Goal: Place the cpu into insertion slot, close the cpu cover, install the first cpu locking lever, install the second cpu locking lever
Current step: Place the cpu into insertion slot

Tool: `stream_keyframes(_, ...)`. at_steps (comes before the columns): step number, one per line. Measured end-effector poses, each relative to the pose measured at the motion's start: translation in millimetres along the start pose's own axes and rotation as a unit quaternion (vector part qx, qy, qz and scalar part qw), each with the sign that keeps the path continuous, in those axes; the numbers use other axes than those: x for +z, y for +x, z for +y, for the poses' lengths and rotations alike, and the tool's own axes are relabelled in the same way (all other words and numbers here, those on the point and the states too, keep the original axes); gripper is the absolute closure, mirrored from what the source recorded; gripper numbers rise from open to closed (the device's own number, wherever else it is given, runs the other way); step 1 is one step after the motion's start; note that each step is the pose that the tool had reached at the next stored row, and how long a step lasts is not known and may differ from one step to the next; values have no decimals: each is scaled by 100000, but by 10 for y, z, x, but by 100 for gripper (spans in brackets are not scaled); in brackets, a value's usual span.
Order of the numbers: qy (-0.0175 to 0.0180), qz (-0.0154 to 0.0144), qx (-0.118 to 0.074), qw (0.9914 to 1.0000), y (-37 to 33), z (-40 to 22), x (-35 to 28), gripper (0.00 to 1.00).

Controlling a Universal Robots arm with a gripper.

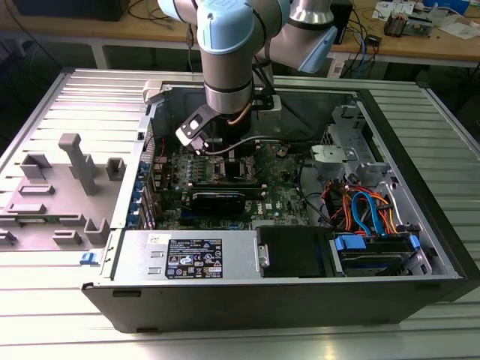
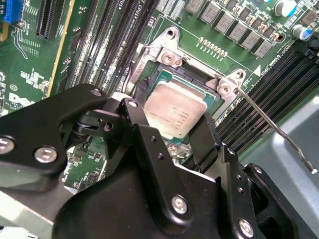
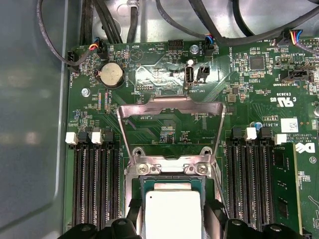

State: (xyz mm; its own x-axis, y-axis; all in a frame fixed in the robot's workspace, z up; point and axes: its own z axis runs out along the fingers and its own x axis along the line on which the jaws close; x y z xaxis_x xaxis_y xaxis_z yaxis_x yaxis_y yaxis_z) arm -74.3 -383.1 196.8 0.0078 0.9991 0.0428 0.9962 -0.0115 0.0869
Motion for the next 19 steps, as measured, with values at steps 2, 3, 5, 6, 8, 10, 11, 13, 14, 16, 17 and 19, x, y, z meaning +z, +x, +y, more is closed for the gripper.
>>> stream_keyframes(2,1,1,-2,100000,0,0,0,39)
stream_keyframes(3,2,-1,-1,100000,0,0,0,39)
stream_keyframes(5,5,-3,-2,100000,0,0,0,39)
stream_keyframes(6,4,-6,-2,100000,0,0,-1,39)
stream_keyframes(8,-3,15,1,100000,1,2,-14,39)
stream_keyframes(10,22,2,5,100000,2,4,-53,39)
stream_keyframes(11,21,9,4,100000,3,6,-65,39)
stream_keyframes(13,35,9,2,100000,5,10,-117,39)
stream_keyframes(14,37,11,4,100000,6,12,-134,39)
stream_keyframes(16,54,9,4,100000,7,14,-159,39)
stream_keyframes(17,60,12,3,100000,7,15,-168,39)
stream_keyframes(19,71,12,2,100000,8,16,-179,47)
